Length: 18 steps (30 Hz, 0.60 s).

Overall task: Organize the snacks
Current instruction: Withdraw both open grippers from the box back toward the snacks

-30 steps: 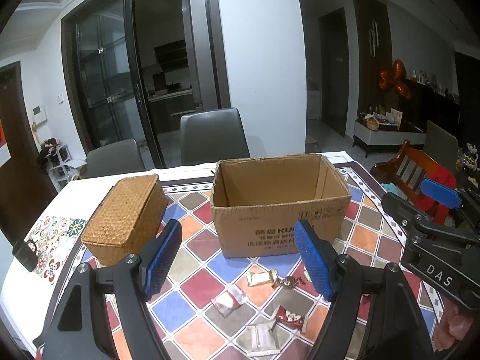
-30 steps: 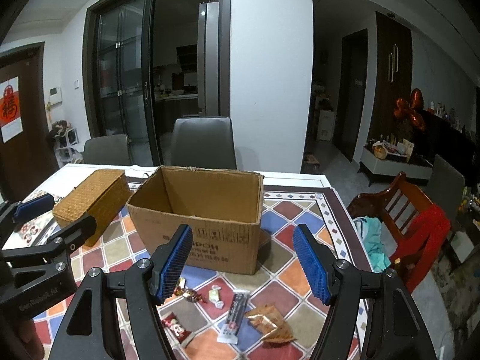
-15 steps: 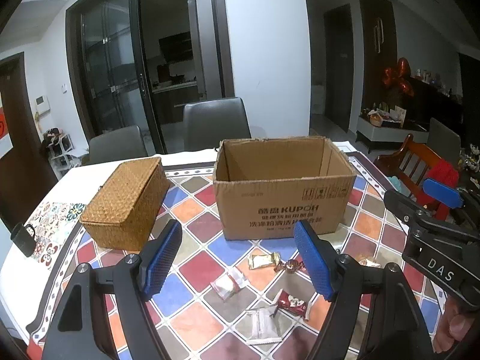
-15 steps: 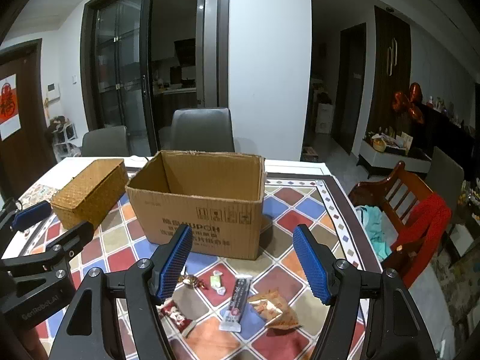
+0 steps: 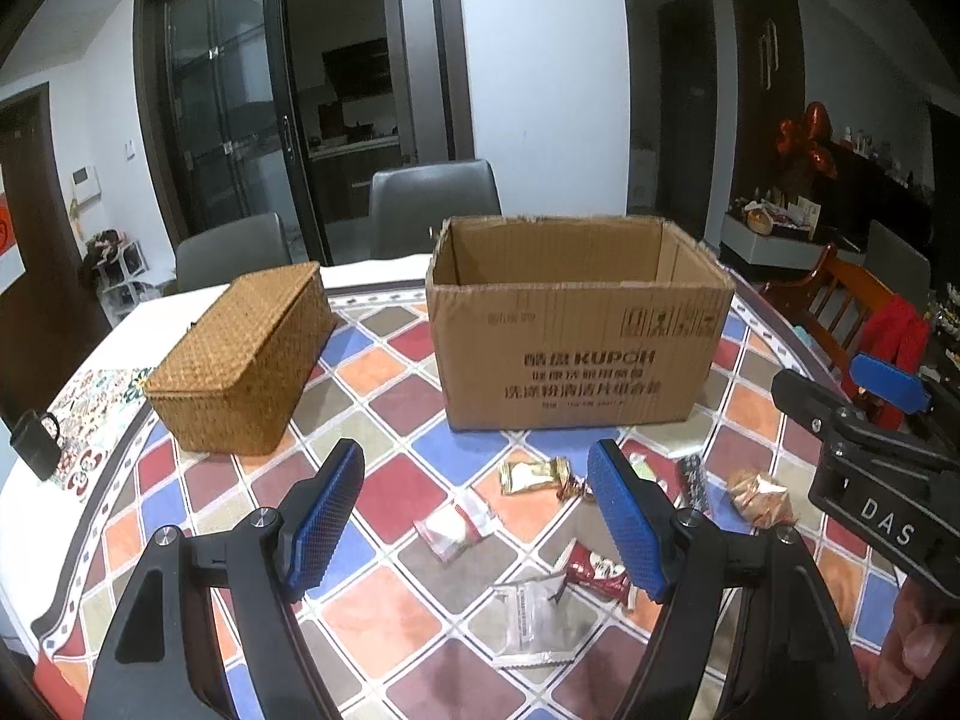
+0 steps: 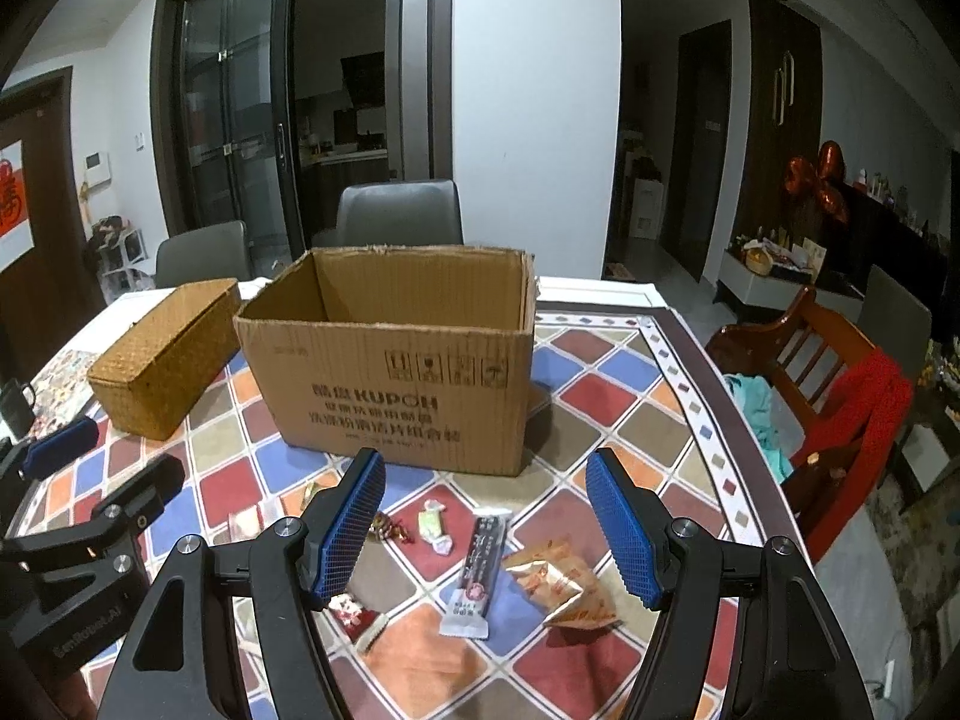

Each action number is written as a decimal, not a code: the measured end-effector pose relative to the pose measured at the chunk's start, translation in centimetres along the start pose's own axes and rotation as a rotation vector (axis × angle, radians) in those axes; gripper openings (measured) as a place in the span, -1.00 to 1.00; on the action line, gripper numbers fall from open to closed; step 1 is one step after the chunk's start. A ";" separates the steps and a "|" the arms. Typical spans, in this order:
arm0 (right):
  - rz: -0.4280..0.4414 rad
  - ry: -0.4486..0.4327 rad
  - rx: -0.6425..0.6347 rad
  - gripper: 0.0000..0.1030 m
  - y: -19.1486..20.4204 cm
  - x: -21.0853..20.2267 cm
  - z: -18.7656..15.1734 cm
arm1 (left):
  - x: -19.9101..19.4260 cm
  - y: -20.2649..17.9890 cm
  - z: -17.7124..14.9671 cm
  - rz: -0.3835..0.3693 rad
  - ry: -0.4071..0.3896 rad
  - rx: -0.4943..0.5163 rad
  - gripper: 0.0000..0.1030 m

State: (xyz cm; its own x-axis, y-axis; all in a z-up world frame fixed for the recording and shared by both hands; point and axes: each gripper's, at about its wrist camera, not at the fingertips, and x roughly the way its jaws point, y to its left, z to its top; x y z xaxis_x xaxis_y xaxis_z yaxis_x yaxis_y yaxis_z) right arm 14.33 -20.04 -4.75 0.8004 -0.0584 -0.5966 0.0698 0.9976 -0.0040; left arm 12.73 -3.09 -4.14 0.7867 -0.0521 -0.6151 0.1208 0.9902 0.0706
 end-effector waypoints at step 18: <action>-0.012 0.058 -0.017 0.37 0.7 2.4 -3.3 | 2.6 0.1 -4.3 0.001 0.066 -0.008 0.49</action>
State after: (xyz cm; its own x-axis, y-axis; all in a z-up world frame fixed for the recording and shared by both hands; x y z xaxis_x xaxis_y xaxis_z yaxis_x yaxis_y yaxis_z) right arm 14.32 -19.38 -8.85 0.7638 -0.0682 -0.6418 0.0687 0.9973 -0.0243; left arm 12.18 -2.61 -9.12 0.7452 -0.0423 -0.6655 0.1148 0.9912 0.0655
